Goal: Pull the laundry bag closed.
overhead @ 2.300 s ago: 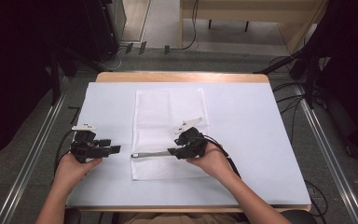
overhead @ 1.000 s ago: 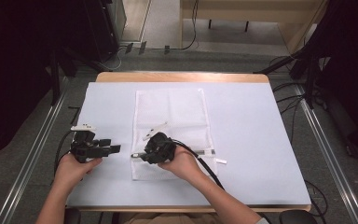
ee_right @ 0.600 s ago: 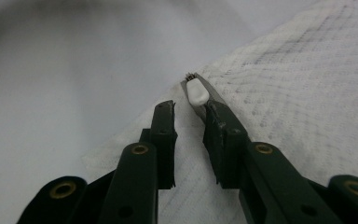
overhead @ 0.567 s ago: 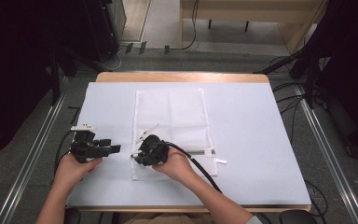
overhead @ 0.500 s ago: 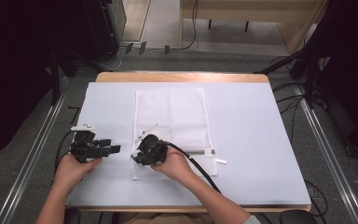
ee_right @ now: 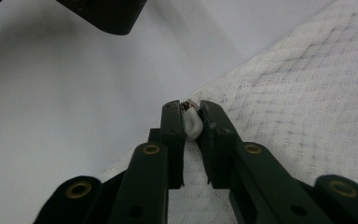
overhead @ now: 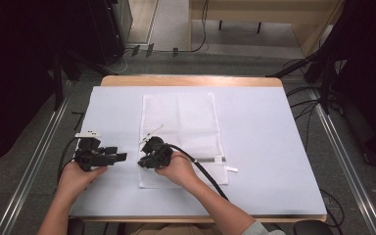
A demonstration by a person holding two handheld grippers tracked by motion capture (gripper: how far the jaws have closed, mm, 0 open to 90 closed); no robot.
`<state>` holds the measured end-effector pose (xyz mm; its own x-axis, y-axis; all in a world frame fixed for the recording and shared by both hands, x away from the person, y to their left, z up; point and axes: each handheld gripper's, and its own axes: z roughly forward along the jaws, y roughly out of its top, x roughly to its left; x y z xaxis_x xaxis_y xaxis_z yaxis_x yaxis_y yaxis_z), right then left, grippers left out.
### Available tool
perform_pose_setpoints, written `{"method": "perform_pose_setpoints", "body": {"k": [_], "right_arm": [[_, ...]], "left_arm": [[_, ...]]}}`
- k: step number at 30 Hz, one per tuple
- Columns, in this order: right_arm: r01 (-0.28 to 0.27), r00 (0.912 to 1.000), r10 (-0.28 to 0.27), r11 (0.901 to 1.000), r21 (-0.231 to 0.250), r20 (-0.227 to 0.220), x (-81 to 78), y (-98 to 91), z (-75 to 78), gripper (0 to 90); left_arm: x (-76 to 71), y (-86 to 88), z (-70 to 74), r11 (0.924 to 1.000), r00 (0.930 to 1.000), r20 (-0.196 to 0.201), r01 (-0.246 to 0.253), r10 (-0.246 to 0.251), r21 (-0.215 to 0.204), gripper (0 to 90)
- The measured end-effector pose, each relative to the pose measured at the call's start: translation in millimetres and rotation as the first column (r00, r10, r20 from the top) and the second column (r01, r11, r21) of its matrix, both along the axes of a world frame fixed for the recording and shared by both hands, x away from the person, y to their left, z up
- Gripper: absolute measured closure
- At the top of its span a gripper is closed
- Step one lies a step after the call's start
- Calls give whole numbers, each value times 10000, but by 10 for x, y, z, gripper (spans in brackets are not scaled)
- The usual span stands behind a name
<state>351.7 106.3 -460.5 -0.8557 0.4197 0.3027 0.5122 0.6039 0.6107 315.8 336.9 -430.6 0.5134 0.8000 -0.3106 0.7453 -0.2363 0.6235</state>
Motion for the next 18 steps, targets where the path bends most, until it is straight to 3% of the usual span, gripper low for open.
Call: {"method": "perform_pose_setpoints", "body": {"k": [2,8,11,18], "right_arm": [[0,9999,0,10000,-49,-159,10,7,-2,858],[-188,9998,188,9998,-84,21,-8,4,34,877],[-162,9997,158,9997,205,178,-7,-38,117,877],[-199,9984,173,9987,470,536,-8,-81,222,876]], "left_arm": [[-1,-11,-4,10000,10000,-30,31,-31,-9,403],[-6,-35,-9,9998,9998,28,183,-184,40,412],[-11,-58,-6,9995,9995,6,317,-317,-39,418],[-26,-130,-7,9947,9947,-32,1025,-1025,-74,439]]}}
